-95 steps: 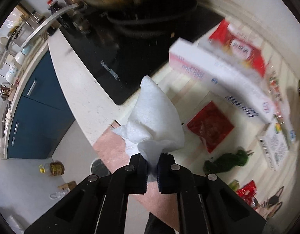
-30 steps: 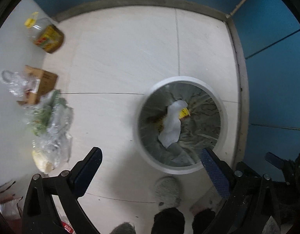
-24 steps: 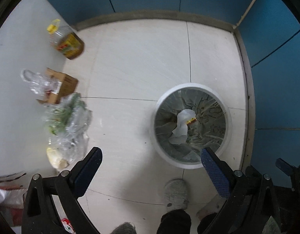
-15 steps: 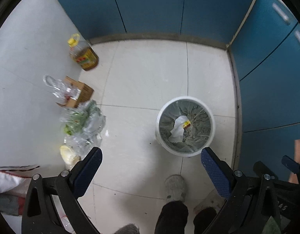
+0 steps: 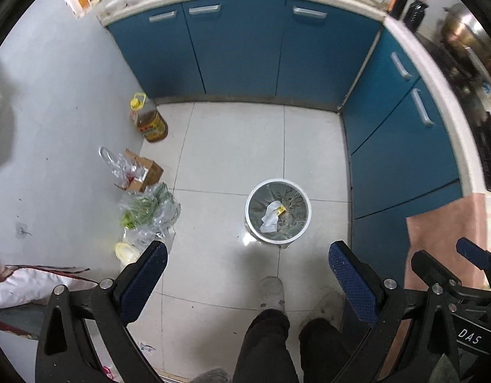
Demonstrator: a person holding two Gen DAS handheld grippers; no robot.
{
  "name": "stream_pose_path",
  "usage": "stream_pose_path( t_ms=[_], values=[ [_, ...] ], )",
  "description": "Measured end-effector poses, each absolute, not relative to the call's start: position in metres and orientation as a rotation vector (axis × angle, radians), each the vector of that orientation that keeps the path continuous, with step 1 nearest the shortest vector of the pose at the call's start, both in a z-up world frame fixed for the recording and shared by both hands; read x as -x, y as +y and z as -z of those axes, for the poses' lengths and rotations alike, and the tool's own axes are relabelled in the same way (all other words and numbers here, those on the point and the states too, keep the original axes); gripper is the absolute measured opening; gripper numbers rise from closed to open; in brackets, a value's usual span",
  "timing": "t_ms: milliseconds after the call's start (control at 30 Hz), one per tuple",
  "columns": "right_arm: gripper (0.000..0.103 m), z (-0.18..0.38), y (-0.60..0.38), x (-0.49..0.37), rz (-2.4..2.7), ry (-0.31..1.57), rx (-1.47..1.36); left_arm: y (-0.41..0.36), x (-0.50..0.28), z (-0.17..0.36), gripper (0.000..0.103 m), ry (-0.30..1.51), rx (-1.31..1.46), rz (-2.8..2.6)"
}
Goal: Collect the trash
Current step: 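Move both open grippers back from the bin to the counter, then grasp the green pepper with the left gripper while the right gripper grasps the red snack wrapper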
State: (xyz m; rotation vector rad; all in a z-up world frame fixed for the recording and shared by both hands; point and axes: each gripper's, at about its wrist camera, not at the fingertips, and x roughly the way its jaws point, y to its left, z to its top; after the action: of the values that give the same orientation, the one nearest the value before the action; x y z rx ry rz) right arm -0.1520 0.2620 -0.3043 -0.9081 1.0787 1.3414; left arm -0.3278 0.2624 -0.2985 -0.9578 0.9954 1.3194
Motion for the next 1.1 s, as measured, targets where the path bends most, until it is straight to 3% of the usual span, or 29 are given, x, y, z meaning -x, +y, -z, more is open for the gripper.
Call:
stream_pose_path(
  t_ms=[233, 400, 633, 867, 1067, 1100],
  values=[
    [0.103, 0.242, 0.228, 0.140, -1.400, 1.112, 0.768, 0.240, 0.315, 0.244, 0.103, 0.968, 0.881, -1.333],
    [0.103, 0.212, 0.201, 0.085, -1.375, 1.188, 0.573, 0.243, 0.273, 0.211, 0.103, 0.949, 0.769, -1.331],
    [0.103, 0.196, 0.138, -0.065, -1.093, 1.211, 0.355, 0.237, 0.115, 0.205, 0.103, 1.010, 0.600, -1.079],
    [0.102, 0.257, 0.030, -0.225, -0.666, 1.313, 0.295, 0.178, -0.073, 0.260, 0.103, 1.205, 0.360, -0.752],
    [0.075, 0.333, -0.007, -0.279, -0.567, 1.455, 0.244, 0.140, -0.168, 0.307, 0.103, 1.356, 0.230, -0.609],
    [0.064, 0.341, -0.011, -0.283, -0.566, 1.468, 0.235, 0.138, -0.176, 0.307, 0.103, 1.367, 0.213, -0.596]
  ],
)
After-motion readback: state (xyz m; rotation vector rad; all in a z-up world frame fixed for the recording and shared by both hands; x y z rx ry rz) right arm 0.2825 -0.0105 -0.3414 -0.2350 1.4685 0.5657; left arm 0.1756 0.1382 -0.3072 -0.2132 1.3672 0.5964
